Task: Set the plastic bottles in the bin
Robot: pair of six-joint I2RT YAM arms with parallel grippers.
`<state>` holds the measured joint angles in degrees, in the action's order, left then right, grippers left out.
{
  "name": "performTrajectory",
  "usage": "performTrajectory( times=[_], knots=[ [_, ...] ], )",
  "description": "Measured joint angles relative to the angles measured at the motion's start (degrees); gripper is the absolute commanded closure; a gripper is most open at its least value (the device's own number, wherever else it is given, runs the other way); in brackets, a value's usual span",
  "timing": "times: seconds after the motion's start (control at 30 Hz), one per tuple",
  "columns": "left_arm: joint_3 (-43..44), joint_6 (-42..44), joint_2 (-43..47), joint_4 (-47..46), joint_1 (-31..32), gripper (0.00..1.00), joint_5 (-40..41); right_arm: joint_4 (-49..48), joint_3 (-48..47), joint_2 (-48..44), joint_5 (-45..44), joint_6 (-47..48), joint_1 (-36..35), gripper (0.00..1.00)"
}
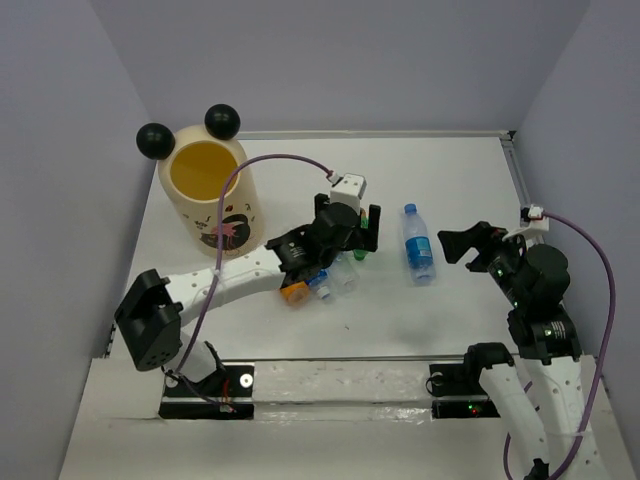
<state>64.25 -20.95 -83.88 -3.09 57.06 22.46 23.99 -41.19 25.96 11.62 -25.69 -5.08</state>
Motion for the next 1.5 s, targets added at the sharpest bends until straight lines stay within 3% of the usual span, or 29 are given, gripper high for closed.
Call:
performTrajectory(
  times=[0.43,0.57,0.7,0.93,1.13,1.23,1.37,1.5],
  knots=[
    [13.1,5.1,-17.1,4.7,1.7,0.01,8.1,-0.1,0.9,0.0,3.8,0.0,0.0,0.0],
    [13.6,5.6,-19.0,6.0,1.7,0.09,9.1,-0.2,0.9,0.0,4.3,0.0,0.0,0.0],
    [13.6,5.8,-19.9,6.6,1.7,0.33,9.8,-0.4,0.9,0.0,4.8,0.0,0.0,0.0],
    [13.0,6.2,-18.9,6.7,2.4,0.45,11.1,-0.6,2.3,-0.8,5.0,-0.3,0.0,0.0],
    [10.4,7.3,-7.8,5.7,5.3,0.55,10.4,-0.7,2.4,-1.0,4.9,-0.5,0.0,0.0],
    [8.2,8.2,5.0,4.3,6.3,0.55,11.9,-0.6,2.4,-1.8,4.9,-0.5,0.0,0.0],
    [6.7,10.7,23.1,2.3,6.0,0.56,20.8,-0.9,2.5,-2.5,5.1,-0.9,0.0,0.0],
    [6.3,13.4,33.3,2.1,5.3,0.61,30.2,-0.9,2.7,-2.3,5.6,-0.9,0.0,0.0]
  ],
)
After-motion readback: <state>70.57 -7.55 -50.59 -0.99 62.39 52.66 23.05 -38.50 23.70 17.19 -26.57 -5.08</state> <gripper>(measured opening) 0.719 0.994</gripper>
